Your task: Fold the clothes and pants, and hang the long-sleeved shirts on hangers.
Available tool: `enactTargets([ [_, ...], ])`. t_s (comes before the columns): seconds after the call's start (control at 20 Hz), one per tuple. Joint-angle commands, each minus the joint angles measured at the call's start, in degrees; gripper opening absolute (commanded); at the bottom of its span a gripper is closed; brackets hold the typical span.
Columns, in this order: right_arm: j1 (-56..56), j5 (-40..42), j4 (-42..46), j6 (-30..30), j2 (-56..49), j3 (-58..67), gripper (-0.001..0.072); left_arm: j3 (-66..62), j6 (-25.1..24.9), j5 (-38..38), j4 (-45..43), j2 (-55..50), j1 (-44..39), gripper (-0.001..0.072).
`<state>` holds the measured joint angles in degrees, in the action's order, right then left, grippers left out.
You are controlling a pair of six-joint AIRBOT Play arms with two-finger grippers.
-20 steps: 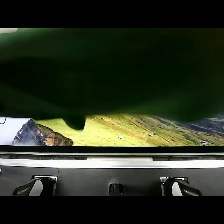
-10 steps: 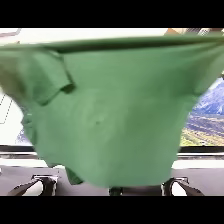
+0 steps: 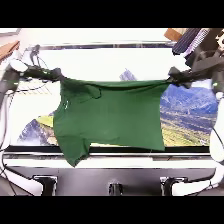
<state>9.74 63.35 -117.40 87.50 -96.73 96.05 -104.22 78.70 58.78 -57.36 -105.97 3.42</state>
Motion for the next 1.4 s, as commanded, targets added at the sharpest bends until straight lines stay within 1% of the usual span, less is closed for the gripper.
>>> enactTargets([
  [0.0, -1.31, -8.37, 1.49, -0.04, -6.54, -0.42, 0.0027, -5.49, -1.46, -3.17, 0.15, -8.31, -0.33, 0.0018],
  [0.1, -1.31, -5.99, 3.04, -0.04, -5.95, -0.09, 0.0027, -7.23, -2.34, -1.2, 0.13, -8.17, 0.66, 0.0018],
  [0.25, -1.31, 2.71, 4.9, -0.09, -4.7, 0.9, 0.0027, -10.16, -2.21, 11.41, 0.15, -8.02, 2.89, 0.0018],
  [0.35, -1.31, 7.32, 6.58, -0.15, -3.41, 0.9, 0.0027, -10.45, 0.24, 19.61, 0.13, -7.69, 4.26, 0.0018],
  [0.45, -1.36, 12.31, 8.85, -0.28, -2.69, 0.87, 0.0027, -10.43, 2.08, 25.83, 0.13, -7.67, 5.2, 0.0018],
  [0.55, -1.38, 15.37, 8.94, -0.31, -2.71, 0.48, 0.0027, -10.43, 2.6, 29.18, -0.79, -7.74, 5.27, 0.0018],
  [0.65, -1.36, 16.37, 8.55, -0.28, -2.86, -0.57, 0.0028, -10.23, 3.85, 30.53, -3.76, -7.8, 4.76, 0.0018],
  [0.8, -1.36, 18.8, 8.59, -0.31, -3.89, -1.16, 0.0028, -8.35, 3.82, 32.22, -7.41, -7.8, 3.72, 0.0018],
  [1.05, -1.36, 21.24, 8.57, -0.31, -6.12, -1.2, 0.0028, -3.48, 3.78, 32.79, -7.85, -7.82, 2.23, 0.0018],
  [1.2, -1.36, 24.41, 8.55, -0.31, -7.85, -1.2, 0.0028, -1.62, 3.78, 32.79, -7.89, -8.22, 2.08, 0.0018],
  [1.35, -1.36, 28.22, 8.55, -0.28, -8.83, -1.2, 0.0028, -1.55, 3.78, 32.72, -10.1, -8.39, 2.08, 0.0018],
])
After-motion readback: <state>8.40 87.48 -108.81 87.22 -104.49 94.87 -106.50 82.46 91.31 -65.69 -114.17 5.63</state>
